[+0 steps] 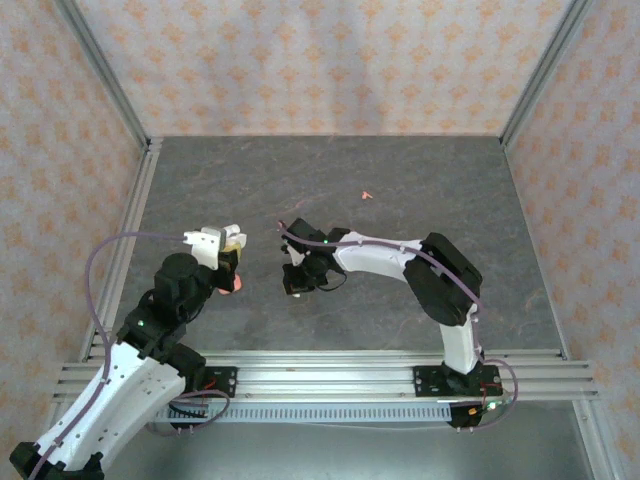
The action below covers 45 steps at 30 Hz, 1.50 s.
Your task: Insert wireless bluetooth earbuds into charging case
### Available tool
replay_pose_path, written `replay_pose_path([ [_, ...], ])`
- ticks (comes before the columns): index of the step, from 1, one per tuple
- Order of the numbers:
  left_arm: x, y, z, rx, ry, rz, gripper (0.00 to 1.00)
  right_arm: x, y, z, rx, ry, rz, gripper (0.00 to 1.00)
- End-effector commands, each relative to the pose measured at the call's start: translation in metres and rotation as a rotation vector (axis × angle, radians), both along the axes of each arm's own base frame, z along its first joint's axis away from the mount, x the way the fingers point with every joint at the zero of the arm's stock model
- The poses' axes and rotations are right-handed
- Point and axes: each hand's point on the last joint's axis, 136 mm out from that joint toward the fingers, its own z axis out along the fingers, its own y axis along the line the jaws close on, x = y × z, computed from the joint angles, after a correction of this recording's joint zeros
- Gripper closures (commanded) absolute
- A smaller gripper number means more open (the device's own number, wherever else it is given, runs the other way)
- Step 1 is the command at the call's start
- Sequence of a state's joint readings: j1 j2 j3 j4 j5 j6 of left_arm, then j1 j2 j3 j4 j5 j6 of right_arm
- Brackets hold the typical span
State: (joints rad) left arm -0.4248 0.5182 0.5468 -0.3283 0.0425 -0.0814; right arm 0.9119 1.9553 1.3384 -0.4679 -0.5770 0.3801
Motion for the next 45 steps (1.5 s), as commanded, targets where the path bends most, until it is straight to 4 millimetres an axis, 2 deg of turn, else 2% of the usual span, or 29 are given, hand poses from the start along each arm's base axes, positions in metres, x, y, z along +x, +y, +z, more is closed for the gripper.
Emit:
replay_pose_path([
  [1,0.007,0.004,0.003,0.009,-0.005,0.034,1.00,0.016,-0.011,-0.005,-0.005,0.031,-0.032,0.91],
  [6,0.011,0.002,0.000,0.035,0.012,0.025,1.00,0.037,-0.032,-0.011,-0.023,0.034,-0.086,0.92],
  [10,0.013,0.003,0.000,0.042,0.013,0.029,1.00,0.043,-0.039,-0.002,-0.034,-0.014,-0.080,0.93],
  [14,0.014,0.003,-0.003,0.051,0.020,0.036,1.00,0.030,-0.035,0.006,-0.076,-0.066,-0.009,0.89],
  [18,0.016,0.005,-0.004,0.058,0.022,0.043,1.00,0.008,-0.019,0.008,-0.100,-0.098,0.085,0.75],
  [21,0.015,0.005,-0.003,0.061,0.021,0.044,1.00,0.002,-0.013,0.005,-0.100,-0.101,0.104,0.62],
  [24,0.014,0.005,-0.005,0.061,0.026,0.044,1.00,0.001,-0.012,0.000,-0.113,-0.099,0.110,0.56],
  [28,0.013,0.006,-0.004,0.069,0.026,0.044,1.00,0.003,-0.012,-0.002,-0.125,-0.100,0.115,0.56],
  [36,0.012,0.009,-0.007,0.070,0.027,0.057,1.00,-0.004,-0.001,0.011,-0.103,-0.151,0.142,0.56],
  [40,0.012,0.008,-0.007,0.070,0.027,0.054,1.00,-0.012,0.007,0.005,-0.107,-0.141,0.166,0.56],
  [45,0.012,0.009,-0.007,0.078,0.031,0.051,1.00,-0.015,0.007,-0.008,-0.136,-0.120,0.174,0.54],
])
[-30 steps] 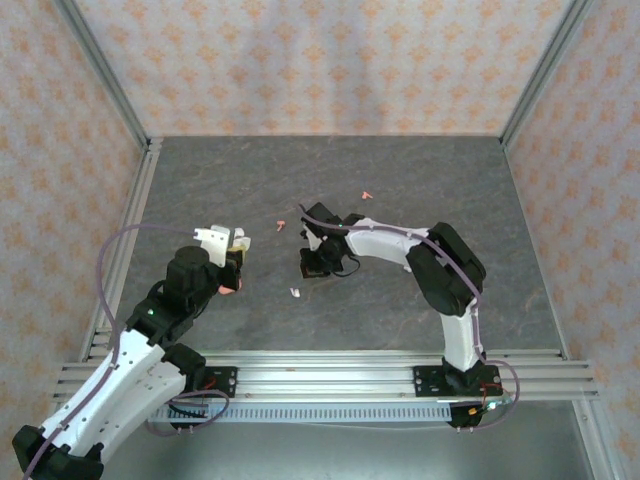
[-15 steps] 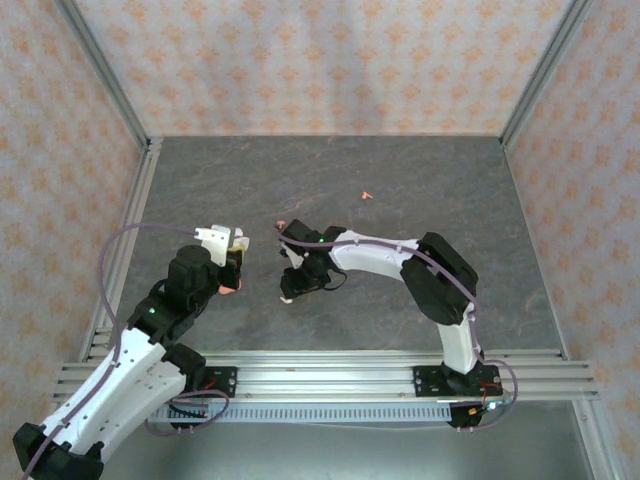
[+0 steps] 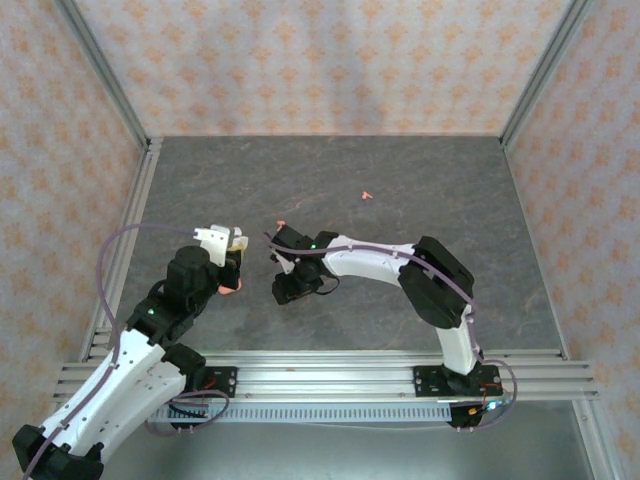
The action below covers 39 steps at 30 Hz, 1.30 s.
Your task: Insert wireless bluetooth earbuds into charging case
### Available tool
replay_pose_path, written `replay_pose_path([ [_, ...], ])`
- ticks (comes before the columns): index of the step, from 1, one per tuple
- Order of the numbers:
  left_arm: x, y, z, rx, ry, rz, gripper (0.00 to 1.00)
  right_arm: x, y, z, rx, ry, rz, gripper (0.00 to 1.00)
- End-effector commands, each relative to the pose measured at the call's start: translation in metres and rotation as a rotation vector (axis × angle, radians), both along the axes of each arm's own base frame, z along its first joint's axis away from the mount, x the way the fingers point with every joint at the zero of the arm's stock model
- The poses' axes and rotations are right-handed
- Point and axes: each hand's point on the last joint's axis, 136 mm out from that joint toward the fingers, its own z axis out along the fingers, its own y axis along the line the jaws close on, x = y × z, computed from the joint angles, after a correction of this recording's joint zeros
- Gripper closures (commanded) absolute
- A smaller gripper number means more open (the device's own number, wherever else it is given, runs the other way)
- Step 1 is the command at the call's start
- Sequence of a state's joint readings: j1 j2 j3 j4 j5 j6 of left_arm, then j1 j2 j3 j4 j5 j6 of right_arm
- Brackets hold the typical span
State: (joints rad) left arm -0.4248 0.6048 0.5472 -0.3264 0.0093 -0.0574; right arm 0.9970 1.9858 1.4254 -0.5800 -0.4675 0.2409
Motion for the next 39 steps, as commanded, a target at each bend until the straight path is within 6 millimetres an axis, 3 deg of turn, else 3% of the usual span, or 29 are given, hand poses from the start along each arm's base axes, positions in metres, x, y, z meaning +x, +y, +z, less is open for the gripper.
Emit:
replay_pose_path([
  [1,0.002,0.007,0.014,0.010,-0.036,0.029,1.00,0.004,-0.005,-0.010,-0.054,-0.015,-0.001,0.56],
  [6,0.002,0.006,0.012,0.005,-0.031,0.028,1.00,0.009,-0.012,-0.017,-0.086,-0.012,-0.012,0.64],
  [12,0.002,0.004,0.010,-0.006,-0.026,0.023,1.00,0.030,-0.035,-0.023,-0.104,0.003,-0.099,0.66],
  [21,0.006,-0.002,0.007,-0.023,-0.014,0.005,1.00,0.075,-0.090,-0.035,-0.157,0.033,-0.309,0.66],
  [29,0.010,-0.014,0.003,-0.051,0.011,-0.036,1.00,0.116,-0.129,-0.020,-0.072,0.058,-0.469,0.63],
  [35,0.011,-0.018,0.005,-0.057,0.014,-0.057,1.00,0.127,-0.171,-0.034,-0.101,0.095,-0.600,0.63],
  [39,0.011,-0.021,0.004,-0.062,0.023,-0.070,1.00,0.128,-0.185,-0.033,-0.060,0.119,-0.685,0.66],
])
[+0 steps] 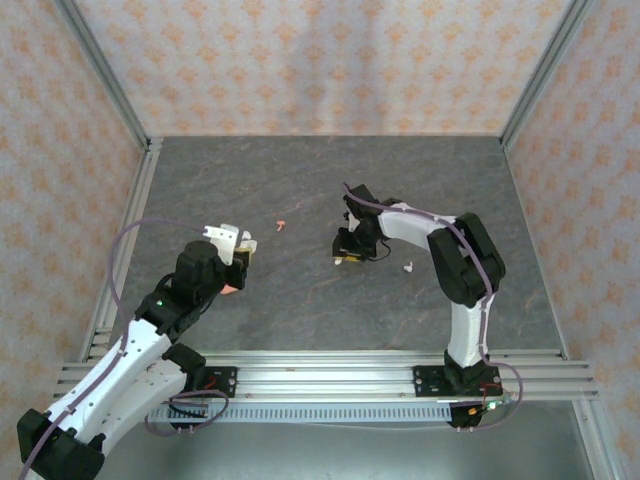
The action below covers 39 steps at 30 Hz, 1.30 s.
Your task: Insert wireless bluetooth earbuds into charging case
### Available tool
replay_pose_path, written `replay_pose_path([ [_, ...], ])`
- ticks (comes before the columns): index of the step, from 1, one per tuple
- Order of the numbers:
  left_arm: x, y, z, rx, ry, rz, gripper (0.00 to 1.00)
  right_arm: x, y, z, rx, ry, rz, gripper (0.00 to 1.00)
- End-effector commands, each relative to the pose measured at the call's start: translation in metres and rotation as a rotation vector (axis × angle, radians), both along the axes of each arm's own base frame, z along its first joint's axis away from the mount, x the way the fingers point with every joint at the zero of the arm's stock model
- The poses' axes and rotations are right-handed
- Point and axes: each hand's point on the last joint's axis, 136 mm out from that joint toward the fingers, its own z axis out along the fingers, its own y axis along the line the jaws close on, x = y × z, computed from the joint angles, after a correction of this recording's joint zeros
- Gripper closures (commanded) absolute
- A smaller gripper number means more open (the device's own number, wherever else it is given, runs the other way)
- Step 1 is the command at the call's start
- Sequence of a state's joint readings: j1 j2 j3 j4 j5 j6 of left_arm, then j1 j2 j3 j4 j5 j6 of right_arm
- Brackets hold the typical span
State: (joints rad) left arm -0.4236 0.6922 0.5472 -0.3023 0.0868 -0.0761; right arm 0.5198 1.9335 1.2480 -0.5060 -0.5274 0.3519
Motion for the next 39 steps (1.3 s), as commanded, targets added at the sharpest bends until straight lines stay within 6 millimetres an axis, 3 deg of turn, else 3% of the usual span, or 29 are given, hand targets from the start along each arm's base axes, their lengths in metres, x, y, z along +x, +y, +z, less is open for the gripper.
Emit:
replay_pose_path([
  [1,0.006,-0.005,0.021,-0.043,-0.052,-0.012,1.00,0.003,-0.040,-0.008,-0.054,0.020,-0.155,0.67],
  [5,0.007,-0.008,0.021,-0.052,-0.047,-0.022,1.00,-0.005,-0.046,-0.009,-0.011,0.049,-0.235,0.68],
  [9,0.007,-0.010,0.020,-0.055,-0.044,-0.029,1.00,-0.010,-0.047,0.006,0.016,0.017,-0.246,0.66],
  [13,0.008,-0.013,0.018,-0.061,-0.040,-0.043,1.00,0.002,-0.054,0.027,-0.044,-0.072,-0.179,0.66],
  [17,0.009,-0.017,0.015,-0.077,-0.030,-0.054,1.00,0.019,-0.039,0.035,-0.047,-0.094,-0.081,0.72],
  [21,0.011,-0.022,0.015,-0.110,-0.025,-0.060,1.00,0.029,-0.011,0.027,0.008,-0.073,-0.004,0.87],
  [26,0.014,-0.031,0.012,-0.148,-0.005,-0.079,1.00,0.031,0.015,0.009,0.079,-0.033,0.054,0.92],
  [34,0.015,-0.043,0.006,-0.183,0.021,-0.121,1.00,0.002,0.006,-0.015,0.061,0.052,0.064,0.94],
  [39,0.010,-0.060,0.013,-0.216,-0.017,-0.238,1.00,-0.024,-0.001,-0.016,0.067,0.075,0.041,0.94],
])
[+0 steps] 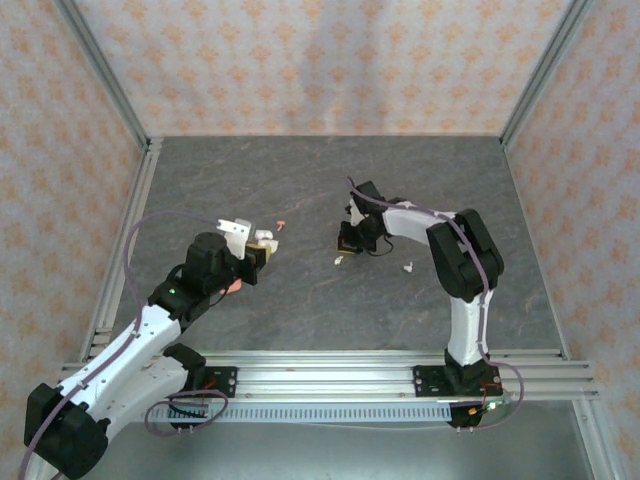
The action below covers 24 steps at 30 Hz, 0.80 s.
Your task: Insert wireless bluetooth earbuds into charging case
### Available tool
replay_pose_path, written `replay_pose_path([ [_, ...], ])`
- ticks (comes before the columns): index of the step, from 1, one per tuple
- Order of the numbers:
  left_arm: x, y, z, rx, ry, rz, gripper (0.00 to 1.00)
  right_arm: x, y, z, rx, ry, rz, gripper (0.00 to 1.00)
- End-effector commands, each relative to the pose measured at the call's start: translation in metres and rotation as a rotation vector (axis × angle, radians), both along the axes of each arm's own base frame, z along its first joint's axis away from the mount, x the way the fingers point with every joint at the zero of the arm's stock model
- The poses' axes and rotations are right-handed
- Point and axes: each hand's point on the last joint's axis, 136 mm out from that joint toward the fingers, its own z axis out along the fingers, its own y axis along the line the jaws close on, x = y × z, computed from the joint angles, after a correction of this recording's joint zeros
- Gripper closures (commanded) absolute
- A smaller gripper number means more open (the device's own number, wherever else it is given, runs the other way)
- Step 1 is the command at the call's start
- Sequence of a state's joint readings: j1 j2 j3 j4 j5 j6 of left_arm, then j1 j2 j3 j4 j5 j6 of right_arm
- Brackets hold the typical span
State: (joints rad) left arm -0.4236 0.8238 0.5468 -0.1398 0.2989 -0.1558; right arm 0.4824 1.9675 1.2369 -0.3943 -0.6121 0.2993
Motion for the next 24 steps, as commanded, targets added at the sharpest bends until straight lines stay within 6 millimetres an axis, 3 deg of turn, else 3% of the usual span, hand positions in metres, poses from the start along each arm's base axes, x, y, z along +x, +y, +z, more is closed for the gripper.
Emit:
replay_pose_path([
  [1,-0.004,-0.022,0.017,-0.060,-0.078,-0.128,1.00,-0.046,-0.008,-0.011,-0.032,0.121,0.009,0.94],
  [9,-0.018,-0.041,0.036,-0.074,-0.179,-0.297,1.00,-0.072,-0.003,-0.004,-0.008,0.148,-0.049,0.94],
  [15,-0.020,-0.036,0.040,-0.047,-0.198,-0.281,1.00,-0.066,-0.012,0.023,-0.021,0.078,-0.122,0.94],
  [17,-0.020,-0.034,0.039,-0.038,-0.192,-0.277,1.00,-0.059,-0.018,0.041,-0.065,0.012,-0.108,0.90],
  [20,-0.023,-0.032,0.037,-0.032,-0.184,-0.276,1.00,-0.055,-0.020,0.063,-0.170,-0.078,-0.036,0.75],
  [24,-0.027,-0.033,0.036,-0.032,-0.179,-0.289,1.00,-0.057,-0.009,0.071,-0.284,-0.110,0.091,0.57],
])
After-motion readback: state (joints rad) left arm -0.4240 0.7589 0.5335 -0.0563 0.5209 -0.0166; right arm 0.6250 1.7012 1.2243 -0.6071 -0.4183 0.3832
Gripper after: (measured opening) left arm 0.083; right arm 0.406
